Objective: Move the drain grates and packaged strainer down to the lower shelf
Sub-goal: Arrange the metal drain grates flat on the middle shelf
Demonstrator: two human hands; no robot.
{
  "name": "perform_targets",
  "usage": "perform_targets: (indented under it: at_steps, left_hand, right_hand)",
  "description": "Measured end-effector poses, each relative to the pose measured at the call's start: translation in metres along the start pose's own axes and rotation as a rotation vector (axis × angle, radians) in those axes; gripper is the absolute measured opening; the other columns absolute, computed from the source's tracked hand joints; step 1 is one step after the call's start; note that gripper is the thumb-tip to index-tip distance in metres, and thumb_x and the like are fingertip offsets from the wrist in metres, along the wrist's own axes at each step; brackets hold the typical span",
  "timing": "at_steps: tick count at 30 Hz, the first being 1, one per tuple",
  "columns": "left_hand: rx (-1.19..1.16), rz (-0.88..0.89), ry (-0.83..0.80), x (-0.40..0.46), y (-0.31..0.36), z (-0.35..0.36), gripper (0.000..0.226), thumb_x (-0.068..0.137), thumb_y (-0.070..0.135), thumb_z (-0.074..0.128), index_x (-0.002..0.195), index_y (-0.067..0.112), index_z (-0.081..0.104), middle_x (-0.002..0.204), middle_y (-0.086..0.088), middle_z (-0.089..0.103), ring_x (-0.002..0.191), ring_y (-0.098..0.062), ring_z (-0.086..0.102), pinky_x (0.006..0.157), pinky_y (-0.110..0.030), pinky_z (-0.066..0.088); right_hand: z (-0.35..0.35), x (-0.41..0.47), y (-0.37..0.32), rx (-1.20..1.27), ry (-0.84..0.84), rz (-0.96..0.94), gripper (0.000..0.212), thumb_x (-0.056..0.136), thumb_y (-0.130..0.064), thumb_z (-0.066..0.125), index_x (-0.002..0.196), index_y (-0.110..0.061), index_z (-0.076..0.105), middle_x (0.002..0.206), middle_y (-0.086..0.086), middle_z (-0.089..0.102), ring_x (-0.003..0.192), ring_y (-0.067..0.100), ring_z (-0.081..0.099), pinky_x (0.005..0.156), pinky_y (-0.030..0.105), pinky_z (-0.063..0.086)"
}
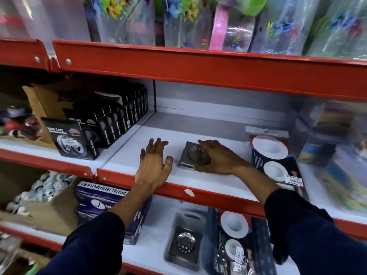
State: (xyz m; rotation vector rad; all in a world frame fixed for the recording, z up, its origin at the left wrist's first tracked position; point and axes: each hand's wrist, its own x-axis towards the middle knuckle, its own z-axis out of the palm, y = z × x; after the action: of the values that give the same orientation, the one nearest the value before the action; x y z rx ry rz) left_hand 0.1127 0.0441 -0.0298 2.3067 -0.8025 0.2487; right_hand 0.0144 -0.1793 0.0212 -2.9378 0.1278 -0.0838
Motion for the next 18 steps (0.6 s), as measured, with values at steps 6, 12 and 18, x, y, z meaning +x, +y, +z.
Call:
perform_targets:
  at_steps: [6,12,18]
  left_hand:
    - [0.044,-0.018,-0.023,-0.005,0.006,-0.004,0.06,0.087,0.034,0.038,0.145,0.016,0.04,0.159,-0.016,0.036,0.154,-0.03,0.017,0.123,-0.059,0.018]
    - [0.097,-0.013,-0.03,-0.006,0.01,-0.006,0.059,0.085,0.037,0.038,0.138,0.013,0.045,0.149,-0.019,0.046,0.151,-0.035,0.024,0.118,-0.064,0.025]
    - [0.097,-0.028,-0.011,-0.007,0.009,-0.004,0.057,0.082,0.039,0.041,0.133,0.014,0.047,0.14,-0.019,0.054,0.15,-0.033,0.024,0.117,-0.063,0.027]
  right_hand:
    - [0.004,-0.072,-0.027,-0.11,0.321,-0.035,0.101,0.068,-0.079,0.06,0.149,-0.024,0.032,0.149,0.001,0.045,0.134,0.02,0.04,0.113,0.034,0.034]
    - [0.049,-0.134,-0.042,-0.118,0.428,-0.174,0.092,0.07,-0.074,0.065,0.14,-0.019,0.044,0.148,0.002,0.045,0.133,0.019,0.04,0.115,0.026,0.025]
    - [0.125,-0.158,-0.043,-0.156,0.285,-0.366,0.076,0.074,-0.071,0.062,0.13,-0.021,0.052,0.15,0.006,0.044,0.135,0.023,0.042,0.11,0.034,0.04]
